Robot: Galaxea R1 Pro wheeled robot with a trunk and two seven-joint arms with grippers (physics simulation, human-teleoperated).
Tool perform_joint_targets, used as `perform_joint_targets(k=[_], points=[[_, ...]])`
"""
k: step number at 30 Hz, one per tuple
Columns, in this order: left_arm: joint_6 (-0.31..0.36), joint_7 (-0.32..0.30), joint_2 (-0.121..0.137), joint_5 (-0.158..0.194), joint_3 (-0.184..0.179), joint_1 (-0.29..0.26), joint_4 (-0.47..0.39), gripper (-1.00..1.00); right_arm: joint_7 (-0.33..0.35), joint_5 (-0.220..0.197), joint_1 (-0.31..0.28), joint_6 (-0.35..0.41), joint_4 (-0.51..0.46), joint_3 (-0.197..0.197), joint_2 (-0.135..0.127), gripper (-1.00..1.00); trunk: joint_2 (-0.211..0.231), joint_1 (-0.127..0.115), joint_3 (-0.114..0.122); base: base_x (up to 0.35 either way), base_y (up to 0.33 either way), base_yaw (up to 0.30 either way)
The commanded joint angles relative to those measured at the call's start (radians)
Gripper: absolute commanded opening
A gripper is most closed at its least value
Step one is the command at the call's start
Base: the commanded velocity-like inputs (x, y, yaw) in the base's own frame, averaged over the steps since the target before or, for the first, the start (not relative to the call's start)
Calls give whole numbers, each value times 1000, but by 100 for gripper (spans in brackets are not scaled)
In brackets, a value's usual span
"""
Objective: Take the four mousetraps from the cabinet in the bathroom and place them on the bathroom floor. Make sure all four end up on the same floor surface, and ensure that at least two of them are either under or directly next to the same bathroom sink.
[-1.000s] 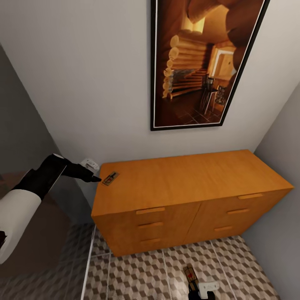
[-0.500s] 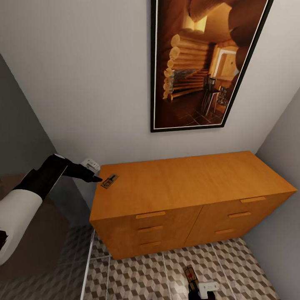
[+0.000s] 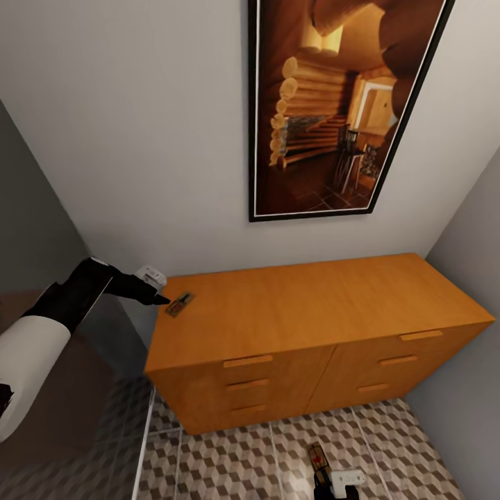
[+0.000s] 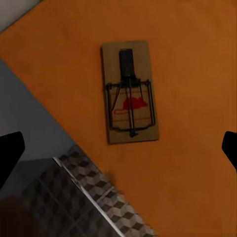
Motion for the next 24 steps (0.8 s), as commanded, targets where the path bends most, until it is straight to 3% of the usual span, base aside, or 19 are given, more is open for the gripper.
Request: perform_joint_targets(k=[1, 24], points=[[0, 0, 0, 0, 0, 0, 0, 100, 0, 0, 0, 0, 0, 0, 0, -100, 0, 0, 0, 135, -123, 0], [-1, 0, -1, 1, 0, 0, 13, 100, 0, 0, 0, 0, 0, 0, 0, -100, 0, 0, 0, 27, -24, 0]])
